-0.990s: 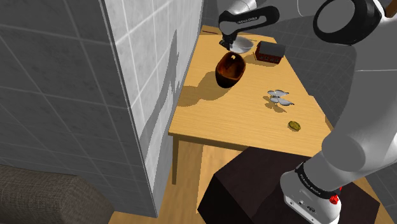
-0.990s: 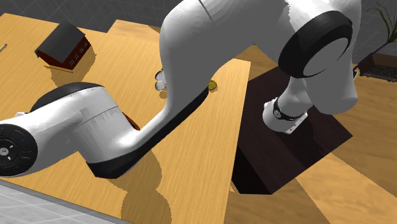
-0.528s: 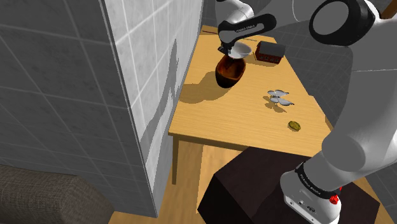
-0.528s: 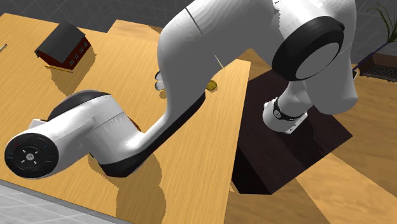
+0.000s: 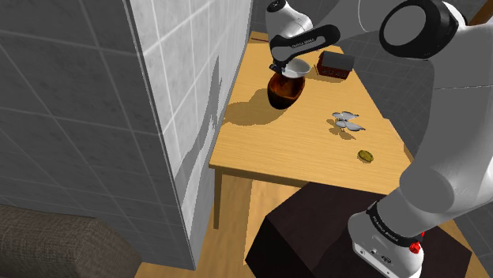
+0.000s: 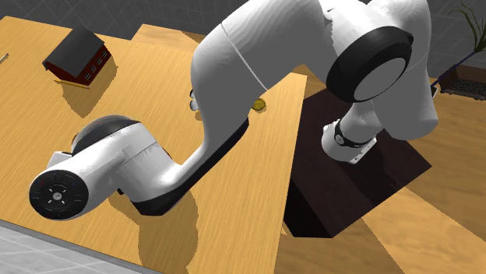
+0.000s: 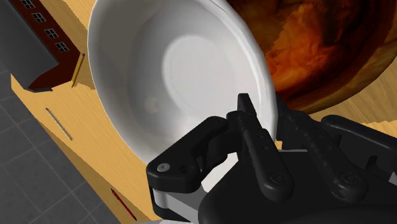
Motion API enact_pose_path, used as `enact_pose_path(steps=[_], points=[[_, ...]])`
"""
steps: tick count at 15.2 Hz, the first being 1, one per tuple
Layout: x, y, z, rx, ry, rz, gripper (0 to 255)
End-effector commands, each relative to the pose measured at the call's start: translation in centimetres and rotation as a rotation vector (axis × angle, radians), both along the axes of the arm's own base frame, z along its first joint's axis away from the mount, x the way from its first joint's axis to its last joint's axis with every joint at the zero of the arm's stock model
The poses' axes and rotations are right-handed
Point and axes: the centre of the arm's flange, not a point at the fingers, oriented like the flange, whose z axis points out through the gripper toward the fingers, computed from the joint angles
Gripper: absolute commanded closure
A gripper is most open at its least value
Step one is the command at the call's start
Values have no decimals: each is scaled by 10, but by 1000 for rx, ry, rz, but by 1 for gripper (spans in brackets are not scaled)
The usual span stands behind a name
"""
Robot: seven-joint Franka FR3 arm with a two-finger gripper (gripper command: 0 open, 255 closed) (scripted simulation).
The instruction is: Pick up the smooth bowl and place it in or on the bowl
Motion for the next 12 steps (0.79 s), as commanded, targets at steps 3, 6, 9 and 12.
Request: enact_pose_path(steps=[3,6,9,12], points=[[0,0,0,0,-1,0,255],[0,0,0,0,-1,0,0],[0,0,0,0,-1,0,0],[-2,13,23,0,-1,0,0]])
